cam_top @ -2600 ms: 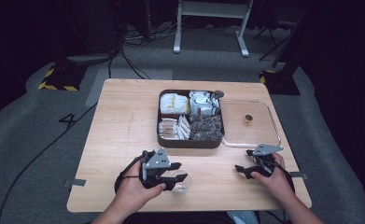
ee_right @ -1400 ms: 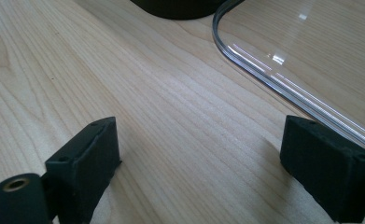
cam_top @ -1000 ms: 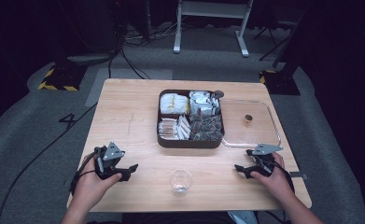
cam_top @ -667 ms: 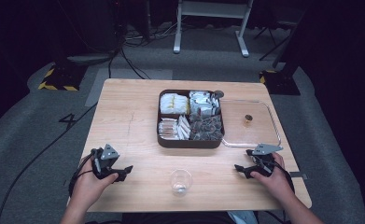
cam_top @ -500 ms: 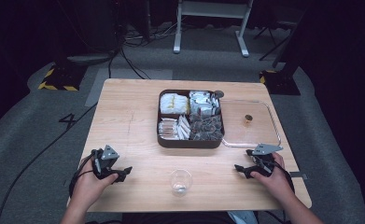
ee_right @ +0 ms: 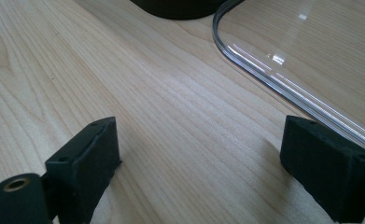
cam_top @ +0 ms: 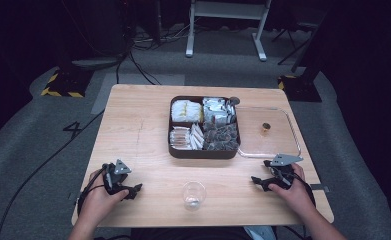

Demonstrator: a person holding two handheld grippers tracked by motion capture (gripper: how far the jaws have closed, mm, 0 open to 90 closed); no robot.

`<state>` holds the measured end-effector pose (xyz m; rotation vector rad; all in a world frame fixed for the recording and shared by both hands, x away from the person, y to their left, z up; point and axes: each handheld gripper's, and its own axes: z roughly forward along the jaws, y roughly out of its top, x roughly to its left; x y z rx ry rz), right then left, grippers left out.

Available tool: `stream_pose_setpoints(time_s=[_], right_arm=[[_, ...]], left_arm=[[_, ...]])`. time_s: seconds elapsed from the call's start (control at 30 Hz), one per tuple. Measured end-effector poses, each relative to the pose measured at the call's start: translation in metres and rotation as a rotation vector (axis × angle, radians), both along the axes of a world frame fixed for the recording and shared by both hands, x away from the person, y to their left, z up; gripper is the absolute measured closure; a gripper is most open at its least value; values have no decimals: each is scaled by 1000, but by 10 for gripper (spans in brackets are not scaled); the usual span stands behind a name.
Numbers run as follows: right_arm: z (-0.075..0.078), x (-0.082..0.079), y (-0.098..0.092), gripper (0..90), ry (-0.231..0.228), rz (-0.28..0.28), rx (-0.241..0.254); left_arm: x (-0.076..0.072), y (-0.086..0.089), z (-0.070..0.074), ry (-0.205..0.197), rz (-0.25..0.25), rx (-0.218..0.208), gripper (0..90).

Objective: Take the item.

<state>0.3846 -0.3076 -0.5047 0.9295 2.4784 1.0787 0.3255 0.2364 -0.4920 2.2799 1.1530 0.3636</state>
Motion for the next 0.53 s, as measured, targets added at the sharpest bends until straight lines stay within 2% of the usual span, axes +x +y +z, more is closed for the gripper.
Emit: stream_pose_setpoints(time_s=[0.03, 0.1, 0.13, 0.17, 0.53], right_arm=[[0, 0, 0, 119, 0, 0, 0], [0, 0, 0, 119, 0, 0, 0], [0, 0, 0, 119, 0, 0, 0], [0, 0, 0, 119, 0, 0, 0], [0, 0, 0, 119, 0, 0, -1]], left_arm=[[0, 1, -2, 2, 6, -13, 182], [2, 3, -7, -30, -1, -40, 119], [3, 4, -11, -62, -3, -60, 75], [4, 4, -14, -72, 3, -64, 11], [4, 4, -14, -76, 12, -65, 1]])
